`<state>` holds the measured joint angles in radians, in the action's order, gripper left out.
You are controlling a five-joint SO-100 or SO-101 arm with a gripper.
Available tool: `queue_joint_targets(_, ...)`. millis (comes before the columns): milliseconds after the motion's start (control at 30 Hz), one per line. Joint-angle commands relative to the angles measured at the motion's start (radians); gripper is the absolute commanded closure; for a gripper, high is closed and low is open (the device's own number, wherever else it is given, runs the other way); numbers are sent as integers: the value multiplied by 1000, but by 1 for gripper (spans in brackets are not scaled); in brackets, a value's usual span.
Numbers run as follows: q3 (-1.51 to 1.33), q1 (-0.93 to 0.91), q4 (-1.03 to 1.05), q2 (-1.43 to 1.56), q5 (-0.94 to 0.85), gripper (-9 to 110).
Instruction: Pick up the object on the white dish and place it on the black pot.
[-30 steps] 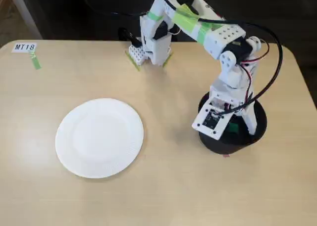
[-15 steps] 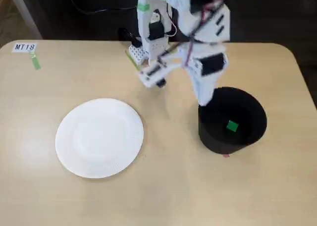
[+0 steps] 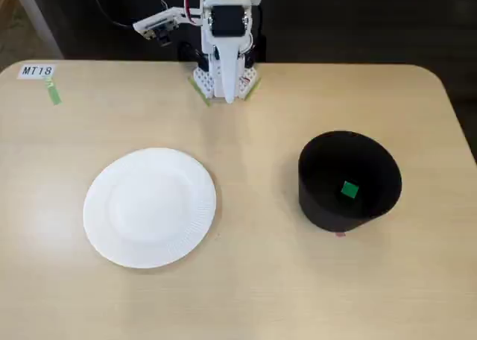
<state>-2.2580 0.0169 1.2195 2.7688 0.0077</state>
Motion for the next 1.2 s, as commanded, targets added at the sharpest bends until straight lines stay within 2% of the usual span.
queue_joint_targets(0, -133, 3, -34, 104, 2, 102)
queue_joint_targets(267, -425, 14, -67, 385, 2, 102)
queue_joint_targets(567, -627, 11, -60, 561, 3, 102)
queue_joint_targets(900, -798, -17, -115, 561, -23, 102)
queue_joint_targets(1167, -801, -20, -124, 561, -25, 101)
